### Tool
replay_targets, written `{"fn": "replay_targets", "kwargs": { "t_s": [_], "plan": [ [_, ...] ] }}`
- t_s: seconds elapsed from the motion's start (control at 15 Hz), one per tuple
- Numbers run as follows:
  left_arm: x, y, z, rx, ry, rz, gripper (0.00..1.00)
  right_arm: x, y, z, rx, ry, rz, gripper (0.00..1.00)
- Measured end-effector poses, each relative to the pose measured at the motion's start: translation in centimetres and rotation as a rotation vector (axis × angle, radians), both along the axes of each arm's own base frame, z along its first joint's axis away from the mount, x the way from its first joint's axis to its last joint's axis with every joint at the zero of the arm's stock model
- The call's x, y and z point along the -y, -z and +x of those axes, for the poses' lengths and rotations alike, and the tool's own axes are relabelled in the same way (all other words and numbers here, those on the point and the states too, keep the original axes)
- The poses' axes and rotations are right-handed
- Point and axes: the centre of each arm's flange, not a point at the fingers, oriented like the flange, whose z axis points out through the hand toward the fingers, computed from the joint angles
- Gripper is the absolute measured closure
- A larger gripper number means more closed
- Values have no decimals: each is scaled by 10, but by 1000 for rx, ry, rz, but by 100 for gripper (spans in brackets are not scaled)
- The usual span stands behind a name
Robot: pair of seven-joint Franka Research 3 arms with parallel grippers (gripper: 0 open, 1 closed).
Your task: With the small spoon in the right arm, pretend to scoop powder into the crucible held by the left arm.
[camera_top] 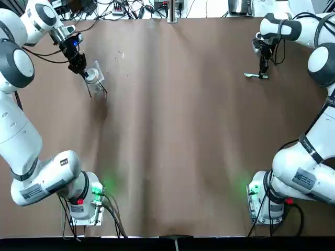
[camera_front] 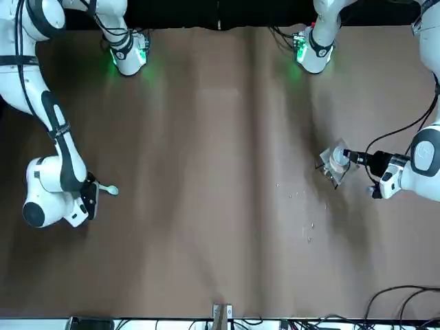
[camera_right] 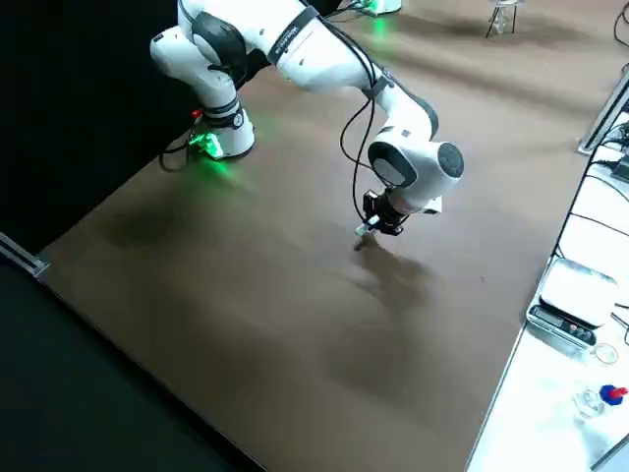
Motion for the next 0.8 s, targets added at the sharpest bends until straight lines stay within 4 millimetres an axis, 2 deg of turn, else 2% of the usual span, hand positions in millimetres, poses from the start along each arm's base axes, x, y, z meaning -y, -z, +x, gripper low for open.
{"fn": "replay_targets", "kwargs": {
  "t_s": [0.07, 0.2, 0.47, 0.67, 0.8],
  "plan": [
    [0, 0, 0, 3, 0, 0, 67, 1, 3, 0, 1, -3, 3, 79],
    [1, 0, 1, 10, 2, 0, 65, 1, 7, -1, -3, -7, 9, 79],
    [3, -5, 6, 27, 4, 4, 29, 0, 12, -3, -11, -9, 13, 78],
    [-1, -26, 19, 65, -24, 34, 2, 0, 13, -5, -25, -9, 15, 53],
    [-1, -46, 26, 97, -36, 55, 0, -1, 12, -5, -26, -10, 15, 34]
  ]
}}
